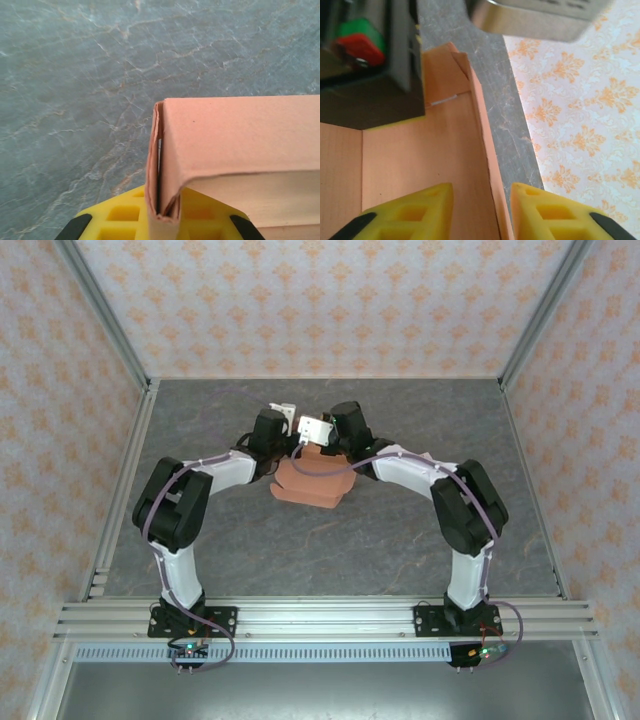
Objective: Fold the paper box
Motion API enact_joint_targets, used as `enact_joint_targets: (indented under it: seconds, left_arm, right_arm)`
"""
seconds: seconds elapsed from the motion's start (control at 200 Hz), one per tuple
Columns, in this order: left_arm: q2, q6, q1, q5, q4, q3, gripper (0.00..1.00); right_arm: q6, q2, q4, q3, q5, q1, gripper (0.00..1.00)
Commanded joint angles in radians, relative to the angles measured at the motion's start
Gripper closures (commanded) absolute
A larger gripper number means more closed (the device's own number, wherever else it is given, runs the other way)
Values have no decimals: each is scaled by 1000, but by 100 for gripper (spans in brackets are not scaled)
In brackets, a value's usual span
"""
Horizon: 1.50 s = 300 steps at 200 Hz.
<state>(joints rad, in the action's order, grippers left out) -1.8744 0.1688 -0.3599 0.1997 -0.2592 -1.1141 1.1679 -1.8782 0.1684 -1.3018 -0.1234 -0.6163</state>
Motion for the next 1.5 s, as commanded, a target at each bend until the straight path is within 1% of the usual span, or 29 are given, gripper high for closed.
enact_joint_targets:
  seconds: [0.0, 0.125, 0.2, 0.29, 0.33, 0.39, 0.435, 0.505, 0.56, 0.576, 0.631, 0.691, 0.761, 0.906, 1.076, 1.166, 1.256, 1.441, 1.496]
  left_arm:
    - [47, -21, 6, -88, 6, 33, 99]
    - [70, -20, 6, -138, -33, 78, 100]
    - [76, -20, 6, -153, -32, 88, 100]
    - [86, -15, 6, -176, -53, 108, 100]
    - [94, -14, 4, -182, -72, 124, 100]
    - [108, -9, 0, -192, -108, 150, 100]
    - [117, -8, -5, -199, -138, 169, 100]
    - [127, -7, -17, -227, -166, 189, 100]
    - [133, -8, -30, -249, -180, 201, 100]
    - [135, -7, -33, -256, -185, 205, 100]
    - [141, -5, -44, -278, -203, 218, 100]
    - [148, -3, -56, -296, -212, 227, 100]
    - [156, -3, -68, -314, -225, 236, 100]
    - [162, -3, -83, -329, -234, 246, 100]
    - [160, -8, -94, -333, -227, 238, 100]
    - [161, -10, -97, -336, -224, 238, 100]
    - [163, -11, -98, -337, -225, 238, 100]
    - [167, -15, -100, -340, -219, 234, 100]
    - [167, -15, -101, -339, -216, 233, 100]
  right_arm:
    - [-79, 70, -16, -4, 18, 2, 60]
    - [-182, 133, 0, 32, 10, 2, 53]
    - [-260, 178, 0, 58, 9, 3, 46]
    - [-355, 236, -27, 90, 7, 3, 43]
    - [-407, 265, -51, 102, 13, 3, 38]
    - [-536, 311, -93, 114, 39, 3, 35]
    - [-671, 340, -143, 103, 69, 2, 34]
    - [-901, 368, -288, 46, 77, 4, 32]
    - [-1087, 356, -397, -11, 74, 4, 32]
    - [-1161, 345, -432, -34, 69, 4, 32]
    - [-1280, 304, -541, -103, 39, 4, 32]
    - [-1359, 263, -616, -157, 11, 4, 32]
    - [-1416, 237, -631, -184, 0, 4, 32]
    - [-1460, 191, -692, -241, 63, 10, 32]
    - [-1500, 129, -725, -280, 6, 39, 33]
    - [-1514, 116, -711, -273, -13, 45, 33]
    - [-1531, 93, -698, -271, -59, 54, 33]
    - [-1559, 54, -670, -277, -140, 56, 40]
    - [-1563, 47, -670, -280, -147, 55, 42]
